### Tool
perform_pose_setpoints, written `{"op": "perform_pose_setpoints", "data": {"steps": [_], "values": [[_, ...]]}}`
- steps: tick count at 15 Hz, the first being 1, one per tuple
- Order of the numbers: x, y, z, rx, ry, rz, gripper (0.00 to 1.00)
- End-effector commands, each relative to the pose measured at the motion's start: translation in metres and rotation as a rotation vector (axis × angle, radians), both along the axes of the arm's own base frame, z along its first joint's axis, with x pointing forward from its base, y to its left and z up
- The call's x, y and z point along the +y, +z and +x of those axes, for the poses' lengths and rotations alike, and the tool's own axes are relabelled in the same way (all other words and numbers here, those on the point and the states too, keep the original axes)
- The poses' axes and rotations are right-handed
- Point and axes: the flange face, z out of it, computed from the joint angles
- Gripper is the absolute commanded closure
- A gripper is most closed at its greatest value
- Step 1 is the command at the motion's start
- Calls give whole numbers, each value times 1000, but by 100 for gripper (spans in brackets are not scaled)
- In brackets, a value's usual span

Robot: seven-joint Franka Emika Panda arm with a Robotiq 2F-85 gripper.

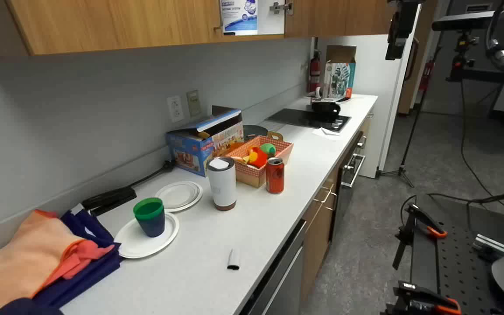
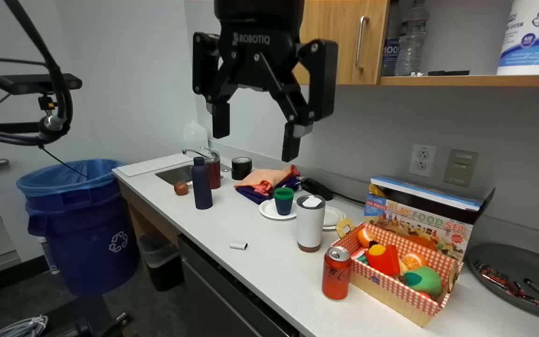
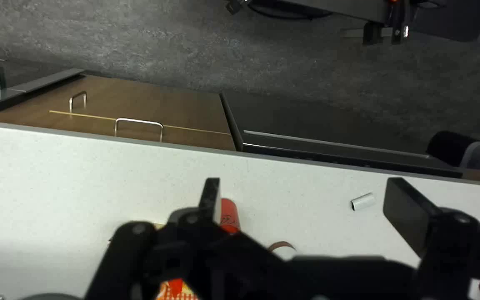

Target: Close the cabinet's door

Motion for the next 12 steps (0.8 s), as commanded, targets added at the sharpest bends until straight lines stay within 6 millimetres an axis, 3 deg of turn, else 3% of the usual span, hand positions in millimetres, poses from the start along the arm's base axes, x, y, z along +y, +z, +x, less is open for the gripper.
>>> {"op": "perform_pose_setpoints", "data": {"steps": [1, 6, 12], "values": [[0, 0, 0, 2, 0, 1, 0], [0, 0, 0, 2, 0, 1, 0], [-14, 11, 15, -219, -89, -189, 0]]}}
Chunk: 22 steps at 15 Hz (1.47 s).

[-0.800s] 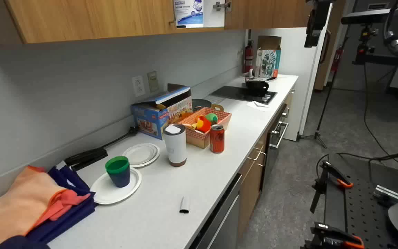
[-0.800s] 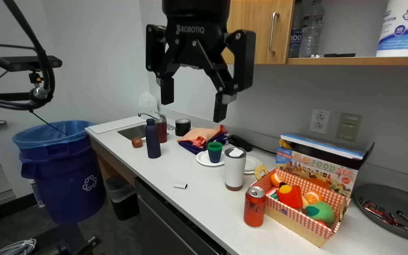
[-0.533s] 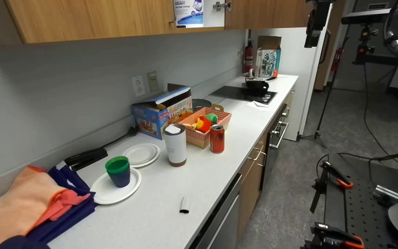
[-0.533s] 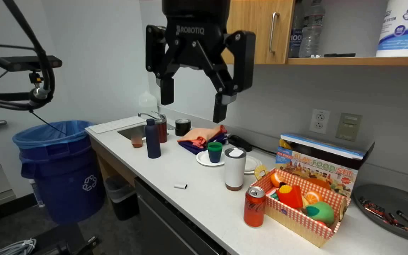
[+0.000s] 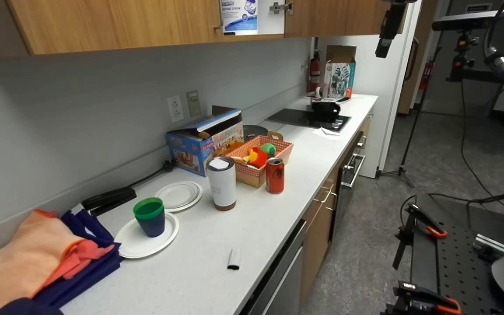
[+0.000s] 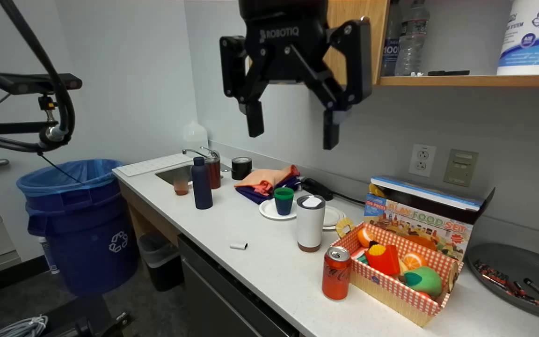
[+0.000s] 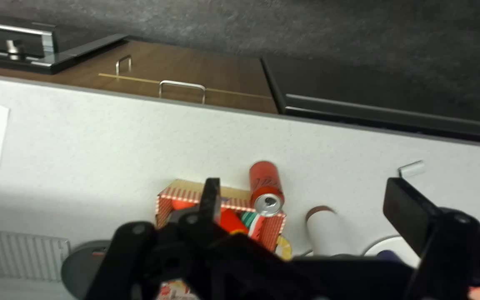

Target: Close the cabinet's door

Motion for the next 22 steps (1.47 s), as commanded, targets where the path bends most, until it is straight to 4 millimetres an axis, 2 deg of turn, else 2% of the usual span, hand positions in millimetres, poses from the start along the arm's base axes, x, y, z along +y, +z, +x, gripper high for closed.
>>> {"op": "perform_pose_setpoints", "data": {"steps": [1, 4, 20, 22], "values": [[-8, 6, 4, -124, -74, -104, 0], [-13, 6, 7, -195, -144, -153, 0], [-13, 0, 8, -165, -150, -130, 0], [-13, 3, 2, -154, -188, -125, 0]]}}
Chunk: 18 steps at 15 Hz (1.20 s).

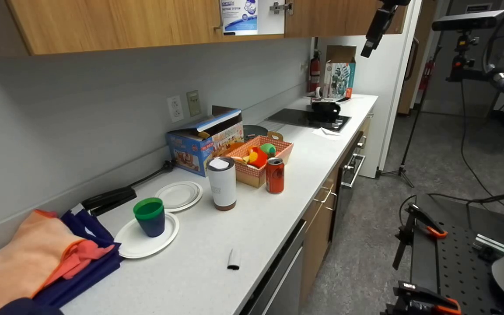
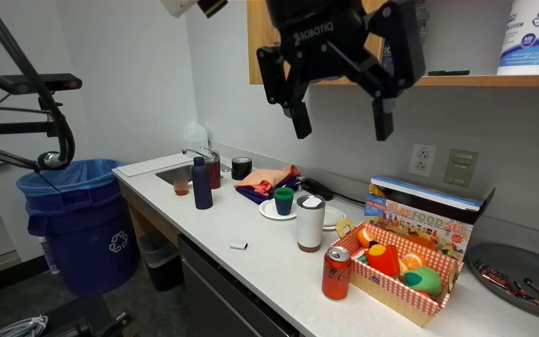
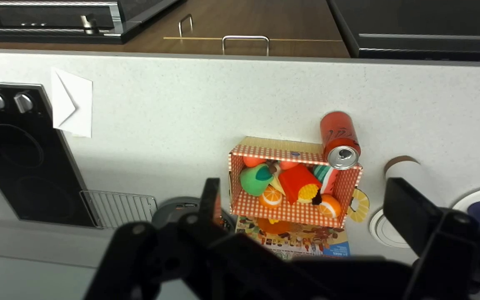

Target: Close the cabinet's door

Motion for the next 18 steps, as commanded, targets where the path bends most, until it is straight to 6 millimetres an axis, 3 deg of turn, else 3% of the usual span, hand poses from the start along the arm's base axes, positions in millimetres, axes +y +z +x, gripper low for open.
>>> {"op": "perform_pose_setpoints", "data": {"steps": [1, 4, 11, 18], "values": [[-1, 5, -11, 9, -56, 7, 0], [-3, 10, -30, 1, -121, 0, 0], [-14, 59, -53, -123, -339, -121, 0], [-55, 85, -60, -321, -618, -237, 0]]}}
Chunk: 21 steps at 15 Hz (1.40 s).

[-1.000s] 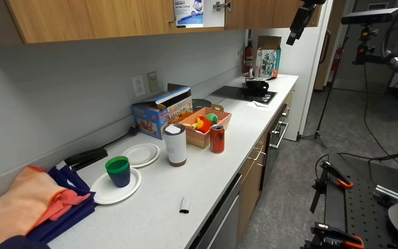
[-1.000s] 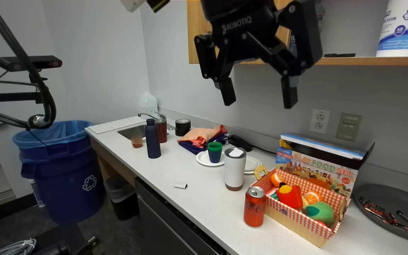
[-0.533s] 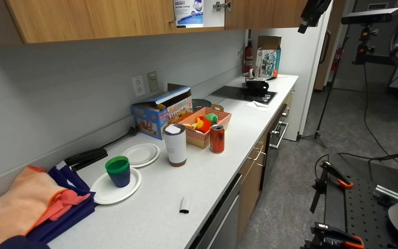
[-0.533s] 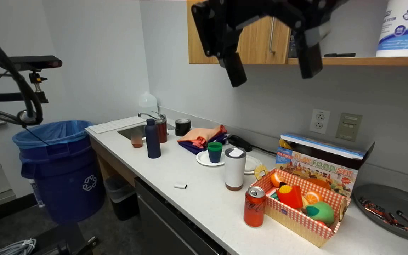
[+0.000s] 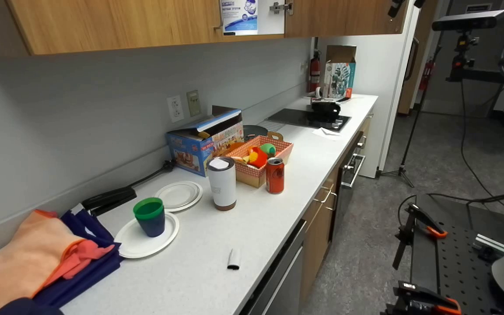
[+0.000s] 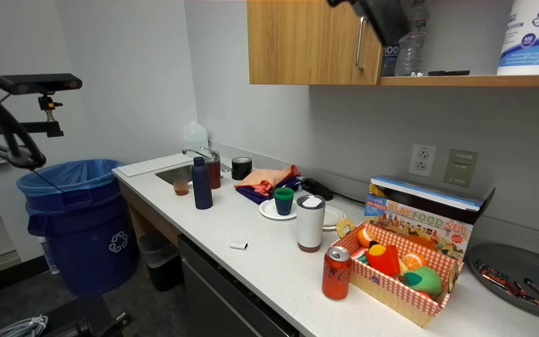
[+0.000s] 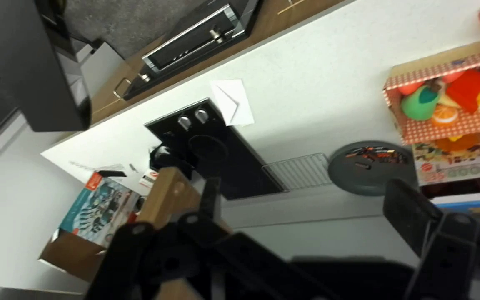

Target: Close the cabinet's door

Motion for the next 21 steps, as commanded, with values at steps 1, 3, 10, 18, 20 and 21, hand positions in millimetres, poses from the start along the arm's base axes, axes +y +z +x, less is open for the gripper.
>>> {"op": "perform_pose_setpoints", "data": {"steps": [1, 3, 10, 18, 20, 21], "values": [[-6, 5, -1, -29, -28, -26, 0], [-13, 7, -1, -59, -56, -55, 0], [-38, 27, -9, -61, -130, -93, 0], [-64, 62, -18, -89, -82, -163, 0], [-65, 69, -14, -99, -17, -206, 0], [-67, 73, -11, -112, 5, -226, 0]]}}
